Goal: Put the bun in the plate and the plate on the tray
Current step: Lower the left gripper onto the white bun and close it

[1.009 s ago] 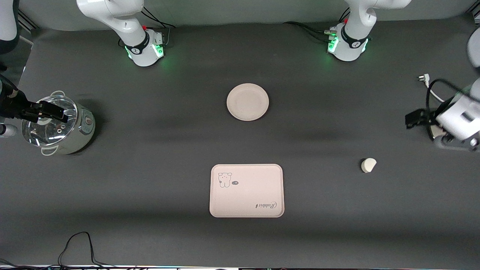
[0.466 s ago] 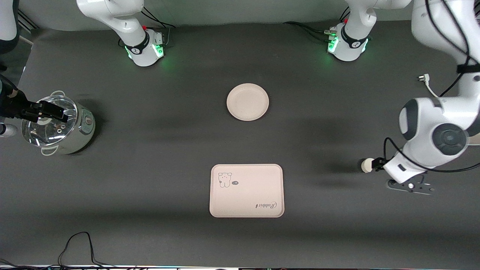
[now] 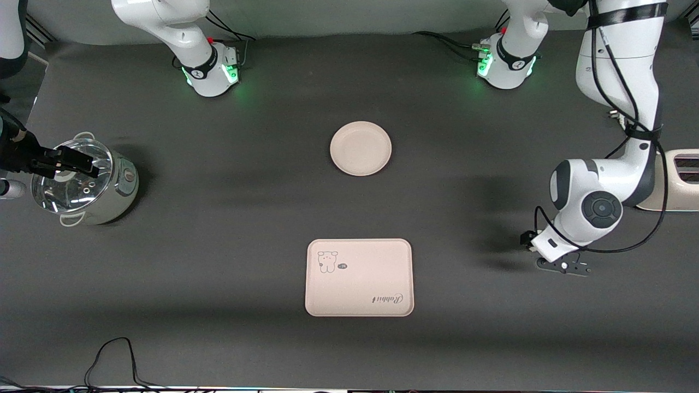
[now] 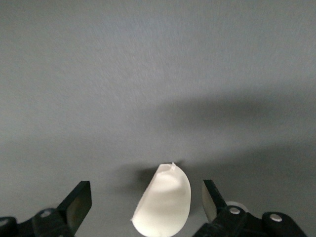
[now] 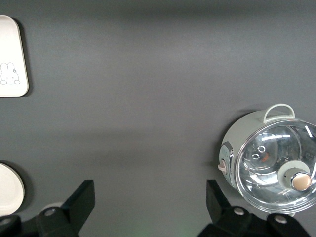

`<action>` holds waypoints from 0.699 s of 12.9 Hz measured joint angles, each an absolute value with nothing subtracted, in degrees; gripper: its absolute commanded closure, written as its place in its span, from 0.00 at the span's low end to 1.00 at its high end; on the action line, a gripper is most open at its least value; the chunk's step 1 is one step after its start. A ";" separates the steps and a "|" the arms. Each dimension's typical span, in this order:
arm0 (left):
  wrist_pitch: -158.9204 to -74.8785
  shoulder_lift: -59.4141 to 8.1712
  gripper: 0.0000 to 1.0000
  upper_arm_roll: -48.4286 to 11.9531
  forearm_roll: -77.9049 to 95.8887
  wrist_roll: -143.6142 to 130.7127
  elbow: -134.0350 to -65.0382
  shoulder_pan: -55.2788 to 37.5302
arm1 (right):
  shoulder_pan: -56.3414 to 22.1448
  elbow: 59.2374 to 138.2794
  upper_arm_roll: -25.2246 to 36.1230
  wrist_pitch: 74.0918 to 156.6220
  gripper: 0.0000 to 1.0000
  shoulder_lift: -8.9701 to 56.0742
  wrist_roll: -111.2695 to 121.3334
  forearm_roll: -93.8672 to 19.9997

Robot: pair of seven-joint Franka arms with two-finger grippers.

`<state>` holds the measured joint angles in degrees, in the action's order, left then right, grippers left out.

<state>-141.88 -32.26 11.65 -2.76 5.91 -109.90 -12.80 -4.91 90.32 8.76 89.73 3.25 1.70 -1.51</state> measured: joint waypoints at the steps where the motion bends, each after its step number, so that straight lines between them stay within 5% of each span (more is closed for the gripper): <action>1: -142.17 -32.41 0.02 11.62 -1.30 5.90 -110.59 -12.80 | -4.91 90.33 8.76 89.73 0.00 3.19 1.77 -1.51; 2: -142.18 -32.61 0.15 11.59 0.56 5.94 -110.86 -12.80 | -4.91 90.33 8.76 89.73 0.00 3.14 1.81 -1.51; 4: -142.18 -32.96 0.81 11.58 2.07 5.95 -110.98 -12.80 | -4.91 90.33 8.77 89.73 0.00 3.10 1.83 -1.51; 5: -142.18 -33.03 1.00 11.57 2.19 5.95 -110.99 -12.80 | -4.91 90.35 8.77 89.73 0.00 3.10 1.84 -1.51; 9: -142.20 -32.96 1.00 11.49 2.39 5.95 -110.87 -12.80 | -4.91 90.50 8.77 89.73 0.00 3.07 1.85 -1.51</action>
<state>-142.20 -32.96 11.49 2.39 5.95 -110.87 -12.80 -4.91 90.50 8.77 89.73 3.07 1.85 -1.51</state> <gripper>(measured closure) 0.683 0.000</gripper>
